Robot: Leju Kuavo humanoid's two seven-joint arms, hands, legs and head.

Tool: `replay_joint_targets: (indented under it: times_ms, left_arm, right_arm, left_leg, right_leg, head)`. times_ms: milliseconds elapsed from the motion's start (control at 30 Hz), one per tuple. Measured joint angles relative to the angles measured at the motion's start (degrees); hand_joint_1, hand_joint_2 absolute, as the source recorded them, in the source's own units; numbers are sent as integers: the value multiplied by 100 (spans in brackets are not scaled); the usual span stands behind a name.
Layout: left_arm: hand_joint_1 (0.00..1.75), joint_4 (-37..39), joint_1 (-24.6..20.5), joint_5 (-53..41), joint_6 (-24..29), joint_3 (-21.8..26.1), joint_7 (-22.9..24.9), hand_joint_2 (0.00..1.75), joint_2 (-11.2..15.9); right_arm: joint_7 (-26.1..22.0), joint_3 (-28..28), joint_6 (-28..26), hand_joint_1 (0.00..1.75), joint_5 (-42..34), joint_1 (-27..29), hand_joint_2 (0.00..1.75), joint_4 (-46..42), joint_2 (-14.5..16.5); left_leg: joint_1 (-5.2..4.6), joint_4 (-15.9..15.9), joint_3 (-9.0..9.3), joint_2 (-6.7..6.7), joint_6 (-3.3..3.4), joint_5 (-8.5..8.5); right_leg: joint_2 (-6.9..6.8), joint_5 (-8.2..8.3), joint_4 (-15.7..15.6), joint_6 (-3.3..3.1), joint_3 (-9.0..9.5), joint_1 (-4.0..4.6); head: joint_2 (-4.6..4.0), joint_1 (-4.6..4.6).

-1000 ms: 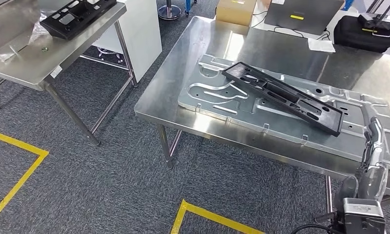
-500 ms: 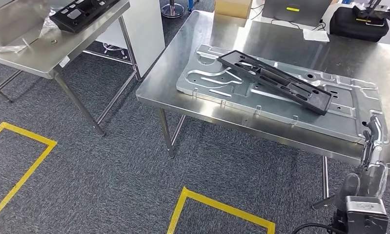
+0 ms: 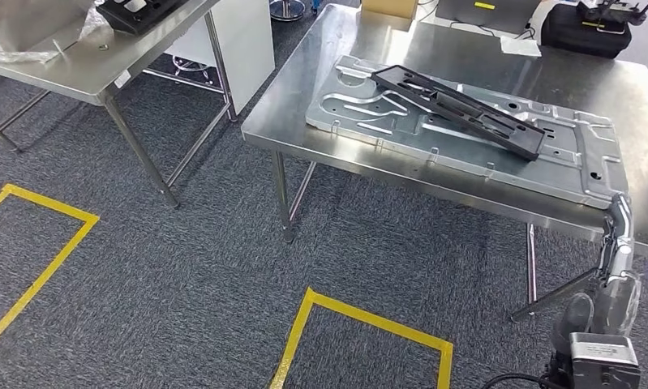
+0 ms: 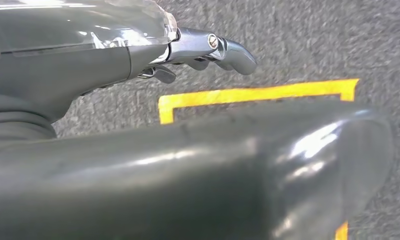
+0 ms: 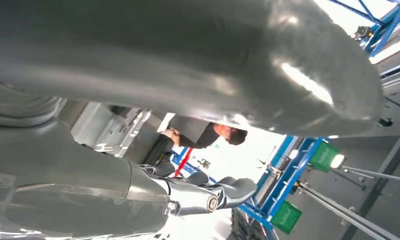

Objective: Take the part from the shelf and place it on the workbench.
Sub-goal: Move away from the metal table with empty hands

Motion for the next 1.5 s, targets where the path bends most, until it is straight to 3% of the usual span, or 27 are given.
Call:
replay_joint_targets:
  times_ms: [67, 100, 167, 200, 267, 333, 367, 400, 433, 500, 567, 633, 700, 733, 833, 867, 900, 967, 1033, 1100, 1133, 1233, 1300, 1367, 1400, 1433, 1500]
  left_arm:
    - [0, 1, -12, -23, -2, 12, -5, 0, -18]
    - [0, 2, -17, -40, -2, 17, -14, 0, -26]
    - [0, 10, -15, -82, 3, 36, -46, 0, -30]
    - [0, 16, -12, -101, 8, 51, -65, 0, -30]
    - [0, 31, -2, -135, 16, 83, -93, 0, -31]
    - [0, 54, -3, -182, 19, 110, -108, 0, -32]
    - [0, 68, -8, -203, 20, 123, -114, 0, -33]
    - [0, 83, -16, -221, 21, 138, -122, 0, -33]
    - [0, 95, -22, -235, 22, 151, -131, 0, -32]
    - [0, 110, -40, -273, 27, 170, -157, 0, -32]
    - [0, 119, -71, -309, 33, 183, -186, 0, -35]
    - [0, 131, -102, -350, 36, 194, -199, 0, -42]
    - [0, 146, -109, -416, 57, 211, -181, 0, -50]
    - [0, 154, -108, -456, 79, 224, -156, 0, -56]
    - [0, 179, -108, -527, 150, 288, -82, 0, -92]
    - [0, 191, -108, -547, 168, 313, -70, 0, -104]
    - [0, 206, -108, -569, 198, 341, -61, 0, -115]
    - [0, 239, -112, -623, 285, 406, -38, 0, -129]
    - [0, 267, -132, -681, 393, 477, 0, 0, -144]
    - [0, 297, -176, -758, 511, 558, 29, 0, -158]
    - [0, 320, -198, -795, 572, 609, 34, 0, -163]
    - [0, 397, -223, -923, 721, 801, 44, 0, -161]
    - [0, 437, -228, -1017, 786, 930, 63, 0, -160]
    - [0, 476, -238, -1101, 834, 1040, 79, 0, -160]
    - [0, 493, -240, -1141, 852, 1093, 85, 0, -160]
    - [0, 508, -237, -1174, 857, 1140, 91, 0, -160]
    - [0, 522, -230, -1248, 828, 1229, 107, 0, -161]
  right_arm:
    - [24, 25, 1, 0, 2, 3, 0, -10, 1]
    - [34, 38, 0, 0, 7, 12, 0, -16, 3]
    - [51, 76, -1, 0, 17, 57, 0, -22, 14]
    - [56, 99, -1, 0, 20, 87, 0, -21, 25]
    - [60, 141, 1, 0, 16, 145, 0, -22, 61]
    - [75, 167, 11, 0, 10, 198, 0, -25, 102]
    - [87, 175, 19, 0, 9, 224, 0, -25, 121]
    - [100, 184, 29, 0, 9, 246, 0, -25, 140]
    - [108, 191, 37, 0, 9, 264, 0, -25, 156]
    - [112, 197, 63, 0, 4, 296, 0, -28, 183]
    - [112, 204, 106, 0, -8, 321, 0, -45, 207]
    - [131, 222, 163, 0, -64, 328, 0, -59, 231]
    - [191, 240, 225, 0, -166, 332, 0, -58, 262]
    - [236, 246, 251, 0, -206, 341, 0, -57, 281]
    - [336, 258, 283, 0, -169, 371, 0, -47, 330]
    - [350, 268, 284, 0, -131, 384, 0, -38, 343]
    - [364, 280, 283, 0, -92, 401, 0, -26, 358]
    - [401, 299, 284, 0, -28, 438, 0, -1, 395]
    - [449, 310, 293, 0, 19, 456, 0, 10, 432]
    - [486, 320, 308, 0, 44, 480, 0, 13, 474]
    - [496, 326, 315, 0, 53, 495, 0, 16, 496]
    - [532, 364, 344, 0, 79, 529, 0, 37, 557]
    - [570, 390, 379, 0, 90, 571, 0, 50, 601]
    - [593, 396, 413, 0, 94, 626, 0, 71, 638]
    - [598, 396, 426, 0, 95, 646, 0, 84, 654]
    - [603, 396, 434, 0, 96, 656, 0, 93, 670]
    - [610, 396, 447, 0, 92, 670, 0, 100, 700]
  left_leg:
    - [-17, 42, -93, -7, -42, 96]
    - [-19, 48, -114, -8, -71, 145]
    - [-17, 30, -144, -9, -137, 243]
    - [-11, 57, -177, -14, -172, 202]
    - [6, 355, -296, -26, -239, -193]
    - [46, 1034, -438, -29, -306, -798]
    - [64, 1380, -472, -29, -337, -952]
    - [81, 1621, -448, -28, -362, -964]
    - [96, 1676, -341, -28, -380, -847]
    - [122, 1173, 167, -29, -380, -585]
    - [109, 342, 757, -35, -331, -692]
    - [74, -64, 967, -41, -237, -847]
    - [63, -112, 898, -33, -115, -778]
    - [64, -133, 848, -21, -56, -719]
    - [63, -151, 631, -13, 28, -520]
    - [56, -146, 550, -27, 28, -462]
    - [49, -138, 476, -45, 25, -405]
    - [44, -109, 342, -106, 5, -308]
    - [38, -69, 246, -190, -32, -239]
    - [25, -36, 179, -283, -87, -176]
    - [22, -32, 152, -327, -120, -144]
    - [24, 65, 61, -330, -214, -168]
    - [40, 538, -142, -189, -256, -498]
    - [61, 1329, -462, -118, -308, -920]
    - [74, 1631, -560, -104, -331, -1031]
    - [86, 1700, -544, -89, -347, -1013]
    - [105, 1154, -168, -1, -355, -714]
  right_leg:
    - [3, -64, -860, -78, 601, 48]
    - [3, -140, -1112, -108, 744, 68]
    - [-4, -125, -1258, -153, 751, 72]
    - [-13, -58, -1269, -185, 697, 59]
    - [-35, 90, -1287, -252, 550, 22]
    - [-47, 216, -1250, -281, 362, 25]
    - [-52, 277, -1219, -275, 258, 26]
    - [-57, 338, -1178, -264, 142, 25]
    - [-60, 394, -1130, -249, 23, 23]
    - [-63, 491, -1020, -206, -196, 18]
    - [-62, 568, -920, -141, -326, 24]
    - [-68, 649, -900, -60, -366, 24]
    - [-66, 674, -912, 22, -399, -1]
    - [-55, 553, -847, 51, -441, -15]
    - [-29, -253, -69, 97, -684, -33]
    - [-28, -427, 273, 105, -756, -32]
    - [-24, -454, 518, 106, -773, -32]
    - [7, -197, 462, 86, -531, -30]
    - [165, 30, -318, 30, 75, -26]
    - [312, -6, -1019, -29, 526, -18]
    - [325, -54, -1160, -55, 595, -8]
    - [172, -8, -1249, -166, 581, -26]
    - [51, 38, -1273, -241, 553, -37]
    - [-80, 51, -1250, -265, 501, -23]
    - [-150, 53, -1231, -266, 477, -18]
    - [-212, 53, -1213, -263, 460, -18]
    - [-330, 38, -1173, -238, 450, -20]
  head:
    - [0, -2]
    - [0, -2]
    - [0, -2]
    - [0, -3]
    - [0, -13]
    - [0, -21]
    - [0, -21]
    - [0, -20]
    - [0, -21]
    - [0, -22]
    - [0, -19]
    - [0, -13]
    - [0, -14]
    - [0, -14]
    - [0, -9]
    - [0, -9]
    - [0, -10]
    - [0, -11]
    - [0, -10]
    - [0, -11]
    - [0, -13]
    - [0, -23]
    - [0, -42]
    - [0, -51]
    - [0, -50]
    - [0, -50]
    - [0, -50]
